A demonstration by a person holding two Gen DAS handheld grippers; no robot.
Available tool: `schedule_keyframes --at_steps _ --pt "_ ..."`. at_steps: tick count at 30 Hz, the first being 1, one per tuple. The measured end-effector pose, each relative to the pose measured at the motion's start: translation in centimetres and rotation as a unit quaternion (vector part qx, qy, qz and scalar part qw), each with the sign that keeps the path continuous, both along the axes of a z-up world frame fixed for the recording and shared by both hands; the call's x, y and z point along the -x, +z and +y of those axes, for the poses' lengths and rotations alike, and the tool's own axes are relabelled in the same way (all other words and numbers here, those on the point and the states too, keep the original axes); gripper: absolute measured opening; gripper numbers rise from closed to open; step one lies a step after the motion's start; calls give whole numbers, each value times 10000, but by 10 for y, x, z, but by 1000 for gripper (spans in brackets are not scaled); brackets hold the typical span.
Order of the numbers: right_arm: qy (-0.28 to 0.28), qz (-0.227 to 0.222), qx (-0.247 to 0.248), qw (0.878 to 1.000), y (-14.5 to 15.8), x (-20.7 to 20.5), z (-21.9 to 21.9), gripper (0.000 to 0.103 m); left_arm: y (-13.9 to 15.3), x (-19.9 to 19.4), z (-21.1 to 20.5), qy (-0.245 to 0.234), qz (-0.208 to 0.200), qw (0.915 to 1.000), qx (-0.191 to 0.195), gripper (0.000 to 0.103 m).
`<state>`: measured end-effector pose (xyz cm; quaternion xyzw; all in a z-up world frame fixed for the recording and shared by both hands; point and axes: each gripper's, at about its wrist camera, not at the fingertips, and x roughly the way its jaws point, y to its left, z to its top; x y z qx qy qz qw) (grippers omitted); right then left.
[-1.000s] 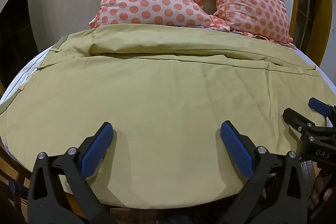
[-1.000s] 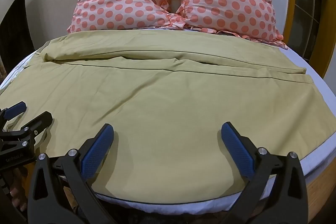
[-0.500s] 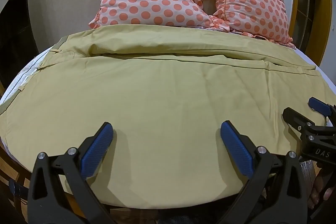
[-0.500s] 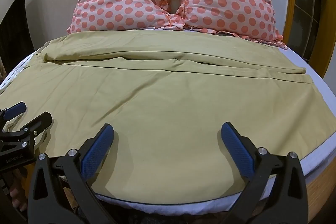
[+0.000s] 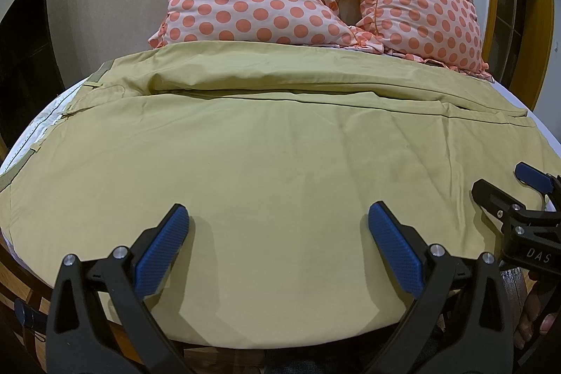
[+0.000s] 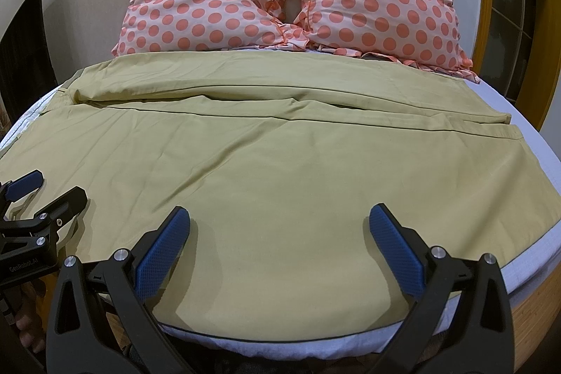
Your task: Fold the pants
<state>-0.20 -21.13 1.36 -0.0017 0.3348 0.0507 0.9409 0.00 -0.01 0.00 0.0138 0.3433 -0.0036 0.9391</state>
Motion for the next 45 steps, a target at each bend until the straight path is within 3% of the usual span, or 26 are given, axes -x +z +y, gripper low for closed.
schedule_keyframes --at_steps 45 --pt "-33 -70 -10 10000 -3 1 -2 102 0 0 0 -1 -31 10000 -4 101"
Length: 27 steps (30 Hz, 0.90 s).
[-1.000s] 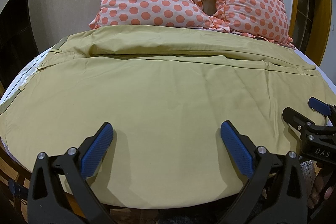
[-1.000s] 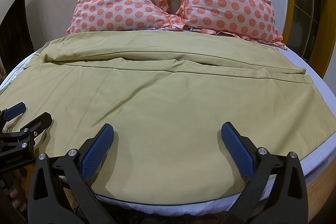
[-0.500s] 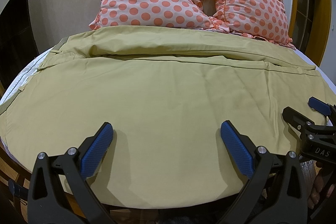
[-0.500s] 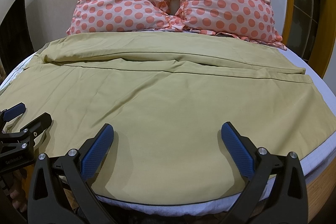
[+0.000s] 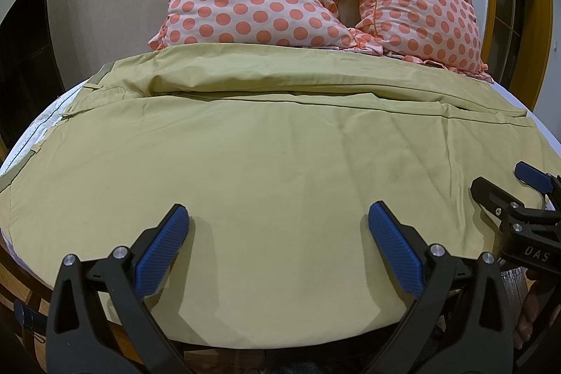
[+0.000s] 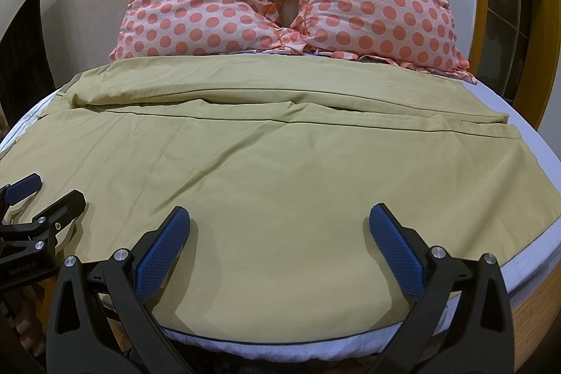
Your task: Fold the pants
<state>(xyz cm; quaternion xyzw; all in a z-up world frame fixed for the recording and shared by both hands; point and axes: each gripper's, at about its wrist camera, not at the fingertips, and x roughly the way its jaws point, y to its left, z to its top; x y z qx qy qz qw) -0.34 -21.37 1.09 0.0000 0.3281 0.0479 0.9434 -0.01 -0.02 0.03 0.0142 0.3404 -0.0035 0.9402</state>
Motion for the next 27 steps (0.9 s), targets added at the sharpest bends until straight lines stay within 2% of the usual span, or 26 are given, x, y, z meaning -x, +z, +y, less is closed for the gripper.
schedule_keyframes --at_steps 12,14,16,19,22,25,26,27 --pt "30 -109 -14 9999 1 -2 -4 102 0 -1 0 -19 47 10000 3 101" --pt "106 -53 -2 9999 2 -4 -5 102 7 -3 -1 -59 115 9999 -3 101" --pt "159 132 -12 9998 8 -12 -9 102 8 -6 0 -76 185 9998 -14 101" --pt "-13 -69 -153 9999 35 -22 -31 102 18 -8 4 20 30 9997 -240 101" --pt "-428 -271 -136 9986 74 -55 -63 102 40 -13 5 87 -266 9988 -400 101" --pt "-1164 -22 53 9932 96 -130 -102 102 58 -23 7 127 -512 9978 -393 101" --pt "-1338 87 56 9910 97 -150 -112 100 63 -27 7 134 -563 9976 -386 101" --pt "-1676 310 26 9854 93 -183 -129 89 65 -30 7 143 -589 9974 -387 101"
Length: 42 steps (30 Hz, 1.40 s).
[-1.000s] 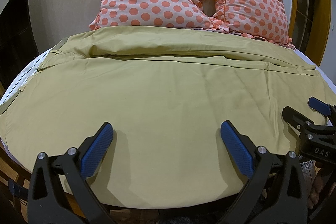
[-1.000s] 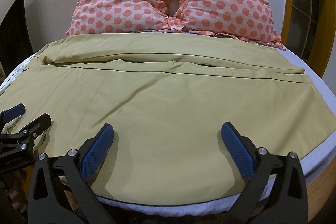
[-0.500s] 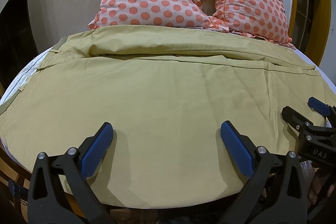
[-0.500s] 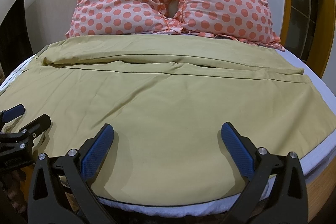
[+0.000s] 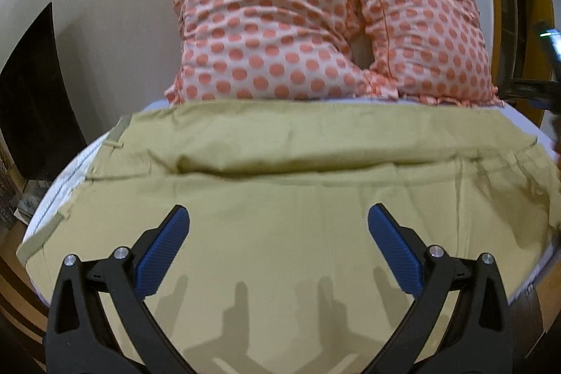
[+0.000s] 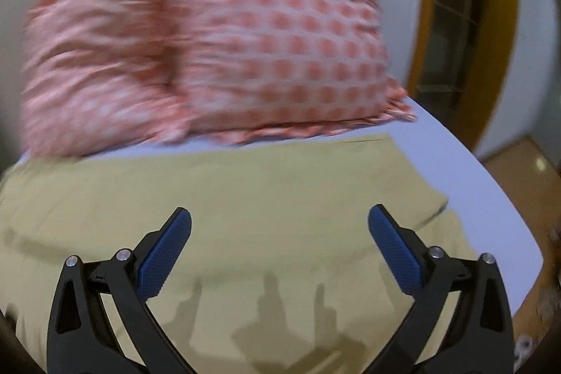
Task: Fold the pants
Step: 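Grasp the trouser leg hem with the right tool and lift it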
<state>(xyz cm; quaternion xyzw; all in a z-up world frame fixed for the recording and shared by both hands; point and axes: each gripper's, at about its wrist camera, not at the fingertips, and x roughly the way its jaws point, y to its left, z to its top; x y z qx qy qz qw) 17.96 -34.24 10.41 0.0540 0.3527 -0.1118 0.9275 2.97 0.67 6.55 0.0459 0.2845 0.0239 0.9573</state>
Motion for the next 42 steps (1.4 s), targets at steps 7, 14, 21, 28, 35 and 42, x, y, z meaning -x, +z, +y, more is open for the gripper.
schedule_keyframes --at_steps 7,14,21,28,35,42 --pt "-2043 916 -1394 9646 -56 -144 -102 56 -2 -26 -2 -81 108 9999 4 101" --pt "-2847 1102 -814 9488 -87 -185 -113 39 -15 -42 0 -156 262 9995 1 101" --pt "-2359 180 -1561 9590 -107 -150 -135 4 -5 -37 10 -171 129 9995 250 101" --pt "-1430 -1510 -2809 9369 -72 -23 -153 4 11 -14 32 -69 -195 9986 491 101" --pt "-1206 -1516 -3519 9158 -90 139 -126 4 33 0 62 -92 -648 9936 921 101" --pt "-1207 -761 -4040 9036 -122 144 -127 45 46 -32 97 -310 -616 9848 1594 101"
